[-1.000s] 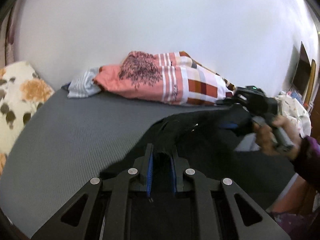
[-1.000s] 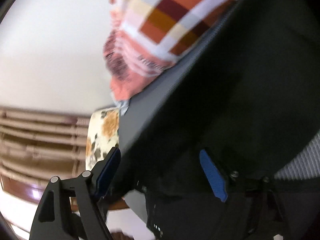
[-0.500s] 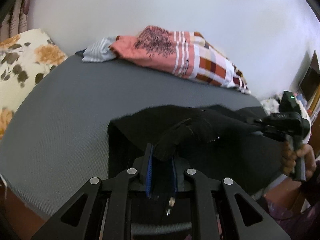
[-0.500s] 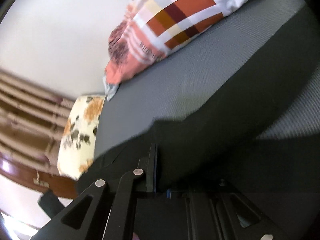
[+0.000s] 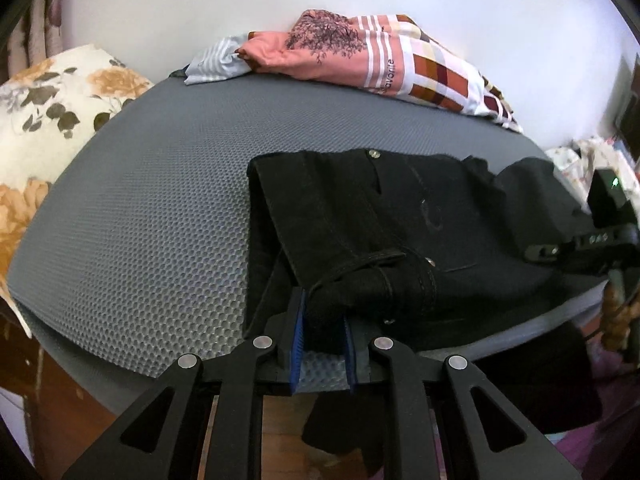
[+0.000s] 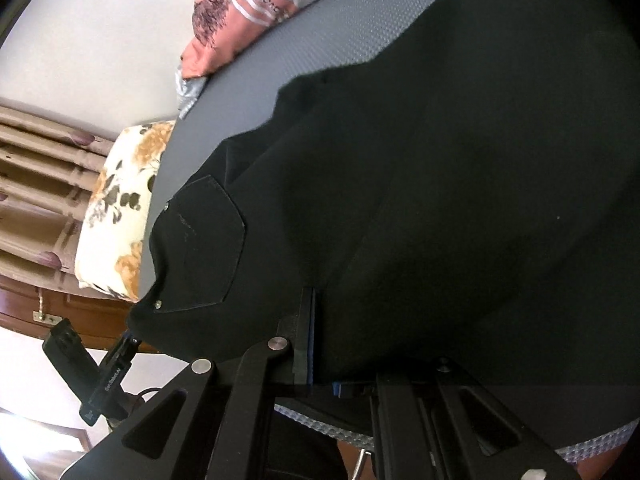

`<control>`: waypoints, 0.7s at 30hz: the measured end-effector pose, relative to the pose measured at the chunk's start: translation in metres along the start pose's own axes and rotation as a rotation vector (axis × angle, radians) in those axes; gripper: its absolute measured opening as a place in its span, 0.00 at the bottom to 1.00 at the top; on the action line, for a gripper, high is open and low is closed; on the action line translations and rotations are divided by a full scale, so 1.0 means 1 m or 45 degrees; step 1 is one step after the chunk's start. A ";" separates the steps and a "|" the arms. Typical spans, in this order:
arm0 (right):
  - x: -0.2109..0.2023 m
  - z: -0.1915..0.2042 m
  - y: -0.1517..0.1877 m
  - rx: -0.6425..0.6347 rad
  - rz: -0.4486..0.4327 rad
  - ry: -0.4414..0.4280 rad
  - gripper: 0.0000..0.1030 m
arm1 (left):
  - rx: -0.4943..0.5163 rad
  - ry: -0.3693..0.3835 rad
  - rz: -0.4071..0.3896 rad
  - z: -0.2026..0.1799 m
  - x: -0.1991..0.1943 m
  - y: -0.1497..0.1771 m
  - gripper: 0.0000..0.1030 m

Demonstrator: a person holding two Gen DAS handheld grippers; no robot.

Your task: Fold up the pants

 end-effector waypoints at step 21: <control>0.006 -0.001 0.008 0.011 0.007 -0.095 0.09 | -0.170 -0.193 -0.309 0.041 -0.071 -0.039 0.53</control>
Point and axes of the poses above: each gripper's, at about its wrist camera, not at the fingertips, and x roughly the way its jaws point, z to its left, y to its underside, the point moved 4 cm from there along x, roughly the way its jaws point, and after that the axes turned 7 degrees about -y, right-handed, at the moved point
